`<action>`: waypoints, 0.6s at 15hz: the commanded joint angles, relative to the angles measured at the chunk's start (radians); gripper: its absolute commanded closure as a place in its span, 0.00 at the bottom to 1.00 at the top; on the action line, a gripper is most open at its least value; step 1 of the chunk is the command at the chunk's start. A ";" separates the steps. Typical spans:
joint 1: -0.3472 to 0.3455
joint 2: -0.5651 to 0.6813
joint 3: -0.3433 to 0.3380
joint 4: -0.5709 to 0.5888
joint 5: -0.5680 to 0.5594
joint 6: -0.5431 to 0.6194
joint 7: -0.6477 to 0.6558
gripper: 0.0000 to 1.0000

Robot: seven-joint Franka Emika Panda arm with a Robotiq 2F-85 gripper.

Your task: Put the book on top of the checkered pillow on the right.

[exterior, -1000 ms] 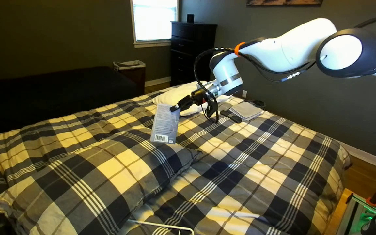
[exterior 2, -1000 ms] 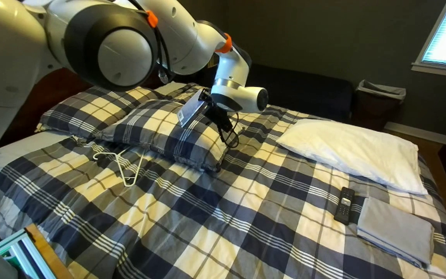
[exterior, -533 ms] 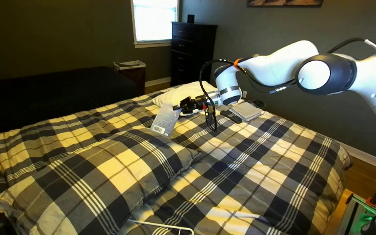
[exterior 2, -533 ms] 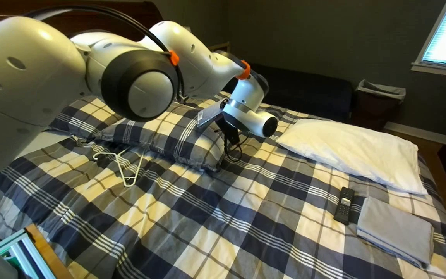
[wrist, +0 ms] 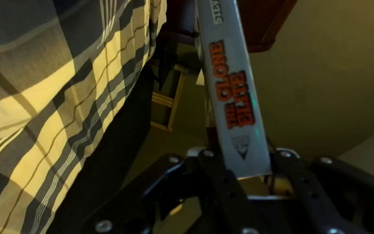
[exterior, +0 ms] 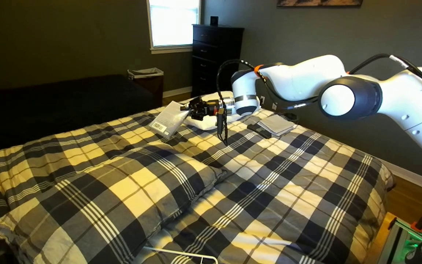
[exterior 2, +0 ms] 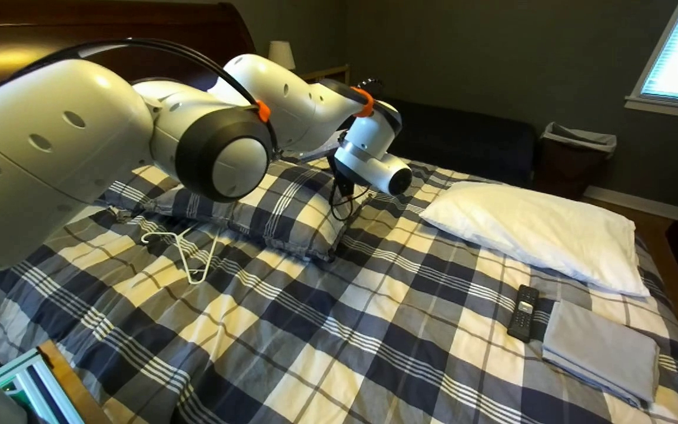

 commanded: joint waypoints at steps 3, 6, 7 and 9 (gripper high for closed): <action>0.025 0.026 -0.012 0.026 0.004 0.008 0.022 0.93; 0.030 0.081 0.014 0.071 0.050 0.010 0.038 0.93; 0.038 0.099 0.018 0.086 0.061 0.020 0.046 0.93; 0.045 0.136 0.033 0.125 0.083 0.008 0.073 0.93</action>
